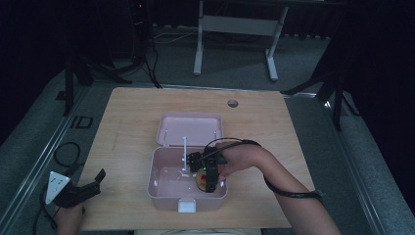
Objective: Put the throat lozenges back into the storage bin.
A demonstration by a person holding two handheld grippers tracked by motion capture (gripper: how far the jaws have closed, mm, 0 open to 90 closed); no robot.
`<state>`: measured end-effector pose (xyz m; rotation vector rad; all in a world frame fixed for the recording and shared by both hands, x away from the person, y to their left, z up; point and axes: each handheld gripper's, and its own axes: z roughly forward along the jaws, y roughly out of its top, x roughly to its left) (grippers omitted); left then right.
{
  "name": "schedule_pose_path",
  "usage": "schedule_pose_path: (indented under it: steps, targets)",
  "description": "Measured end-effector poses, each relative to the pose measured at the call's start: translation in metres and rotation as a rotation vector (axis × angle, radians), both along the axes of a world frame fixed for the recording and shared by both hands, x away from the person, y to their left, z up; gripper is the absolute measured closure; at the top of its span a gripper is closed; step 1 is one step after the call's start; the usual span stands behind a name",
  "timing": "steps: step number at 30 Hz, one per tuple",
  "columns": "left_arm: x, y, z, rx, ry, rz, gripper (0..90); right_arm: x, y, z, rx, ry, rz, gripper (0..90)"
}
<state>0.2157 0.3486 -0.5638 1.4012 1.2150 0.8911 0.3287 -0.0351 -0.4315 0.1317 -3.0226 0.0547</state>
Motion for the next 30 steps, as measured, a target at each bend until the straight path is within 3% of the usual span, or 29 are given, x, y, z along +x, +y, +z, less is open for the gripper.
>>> schedule_pose_path:
  steps: [11,19,23,26,27,30]
  targets:
    - [0.0,0.0,0.0,0.002,-0.002,-0.001,2.0,0.003,0.002,-0.035,-0.044,-0.019,0.003,19.9]
    - [0.0,0.0,0.0,0.002,0.0,-0.002,2.0,0.003,0.001,-0.05,-0.043,-0.009,0.005,19.9]
    - [0.0,0.0,0.0,0.005,-0.001,-0.002,2.0,0.004,0.003,-0.061,-0.072,0.0,-0.014,19.7]
    - [0.0,0.0,0.0,0.001,-0.001,-0.002,2.0,0.005,0.004,-0.061,-0.071,-0.011,-0.028,19.6]
    - [0.0,0.0,0.0,0.001,-0.001,-0.002,2.0,0.006,0.004,-0.06,-0.069,-0.035,-0.027,19.1]
    - [0.0,0.0,0.0,0.002,-0.002,-0.003,2.0,0.007,0.004,-0.059,-0.065,-0.024,-0.035,17.7]
